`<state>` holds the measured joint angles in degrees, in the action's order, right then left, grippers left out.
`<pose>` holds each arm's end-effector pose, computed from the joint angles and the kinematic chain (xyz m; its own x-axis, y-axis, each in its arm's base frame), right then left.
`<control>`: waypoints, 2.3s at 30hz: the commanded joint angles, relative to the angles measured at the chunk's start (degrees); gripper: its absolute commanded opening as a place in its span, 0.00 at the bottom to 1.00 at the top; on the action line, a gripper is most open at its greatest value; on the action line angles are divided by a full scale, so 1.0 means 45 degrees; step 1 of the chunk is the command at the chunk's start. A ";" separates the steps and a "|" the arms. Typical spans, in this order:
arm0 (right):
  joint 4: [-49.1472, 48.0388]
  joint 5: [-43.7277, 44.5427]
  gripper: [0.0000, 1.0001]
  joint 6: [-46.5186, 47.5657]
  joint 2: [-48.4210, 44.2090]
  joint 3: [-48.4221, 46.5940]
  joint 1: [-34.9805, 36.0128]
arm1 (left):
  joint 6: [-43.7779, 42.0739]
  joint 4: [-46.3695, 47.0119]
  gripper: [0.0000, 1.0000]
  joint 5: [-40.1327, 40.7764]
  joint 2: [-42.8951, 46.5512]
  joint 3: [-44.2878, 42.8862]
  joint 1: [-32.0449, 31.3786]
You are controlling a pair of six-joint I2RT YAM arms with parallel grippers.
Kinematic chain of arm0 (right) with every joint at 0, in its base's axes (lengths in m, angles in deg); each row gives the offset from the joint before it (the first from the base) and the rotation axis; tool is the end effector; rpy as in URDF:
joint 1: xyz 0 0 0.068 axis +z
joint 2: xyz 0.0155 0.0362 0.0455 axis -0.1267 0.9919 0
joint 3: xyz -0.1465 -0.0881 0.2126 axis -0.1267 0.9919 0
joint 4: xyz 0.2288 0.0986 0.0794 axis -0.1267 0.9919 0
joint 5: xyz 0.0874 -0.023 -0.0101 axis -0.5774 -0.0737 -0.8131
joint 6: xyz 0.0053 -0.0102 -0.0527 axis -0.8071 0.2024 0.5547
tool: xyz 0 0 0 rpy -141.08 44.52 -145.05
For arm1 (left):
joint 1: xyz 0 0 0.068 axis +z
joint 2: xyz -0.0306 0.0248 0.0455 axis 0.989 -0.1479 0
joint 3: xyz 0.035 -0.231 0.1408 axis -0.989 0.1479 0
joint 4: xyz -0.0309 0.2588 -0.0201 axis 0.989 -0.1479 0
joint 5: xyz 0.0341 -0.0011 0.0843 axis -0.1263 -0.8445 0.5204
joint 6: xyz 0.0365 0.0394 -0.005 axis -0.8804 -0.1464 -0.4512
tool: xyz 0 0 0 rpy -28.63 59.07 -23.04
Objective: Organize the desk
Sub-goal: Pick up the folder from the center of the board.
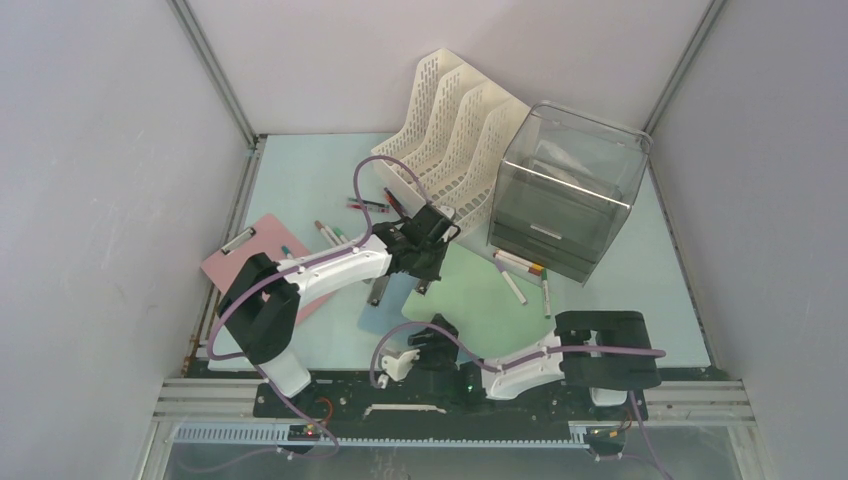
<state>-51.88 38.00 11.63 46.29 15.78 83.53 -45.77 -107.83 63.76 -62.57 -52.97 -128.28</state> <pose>0.0249 0.3138 0.1317 0.3116 -0.9085 -0.2783 -0.4803 0.1022 -0.8711 0.2377 -0.2478 0.2211 -0.8197 0.2679 -0.5062 0.3842 0.9127 -0.1390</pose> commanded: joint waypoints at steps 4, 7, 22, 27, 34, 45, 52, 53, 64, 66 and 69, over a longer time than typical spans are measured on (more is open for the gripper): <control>-0.0458 0.0896 0.24 0.0515 0.0738 0.0000 0.0361 | 0.0053 0.0252 0.00 0.0093 0.0885 0.0030 0.0115; -0.0602 0.0954 0.08 0.0615 0.0642 0.0004 0.0485 | 0.0100 0.0324 0.00 0.0147 0.1060 0.0114 0.0129; 0.0782 -0.0052 0.00 -0.0890 -0.1495 -0.0584 0.0459 | 0.0256 0.0580 0.54 0.1491 0.4673 0.1500 0.0141; 0.0804 -0.0427 0.00 -0.1093 -0.2403 -0.0585 0.0088 | 0.0990 0.1224 0.79 0.2458 0.7432 0.3142 0.0306; 0.1072 -0.1301 0.00 -0.1581 -0.3819 -0.0585 -0.0491 | 0.3713 0.3571 0.98 0.1193 1.2426 0.7001 0.1741; 0.1114 -0.1649 0.00 -0.1731 -0.4572 -0.0585 -0.1091 | 0.9836 0.5222 1.00 -0.0133 1.5328 1.0398 0.2054; 0.1039 -0.1608 0.00 -0.1732 -0.4545 -0.0594 -0.1174 | 1.2151 0.5159 1.00 -0.0336 1.5041 1.1113 0.2040; 0.1021 -0.1600 0.00 -0.1732 -0.4552 -0.0586 -0.1185 | 1.2399 0.5333 1.00 -0.0469 1.4819 1.1255 0.2050; 0.1038 -0.1571 0.00 -0.1772 -0.4474 -0.0587 -0.1192 | 1.2707 0.7835 0.85 -0.0018 1.1926 1.0669 0.0755; 0.1024 -0.1569 0.00 -0.1769 -0.4475 -0.0585 -0.1186 | 1.2844 0.8279 0.77 0.0007 1.1574 1.0661 0.0557; 0.1024 -0.1562 0.00 -0.1753 -0.4477 -0.0585 -0.1184 | 1.3075 0.8589 0.67 0.0099 1.1043 1.0606 0.0221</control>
<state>-45.50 30.24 5.64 27.32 14.97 78.57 11.43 -74.45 62.21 -10.79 -2.61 -125.75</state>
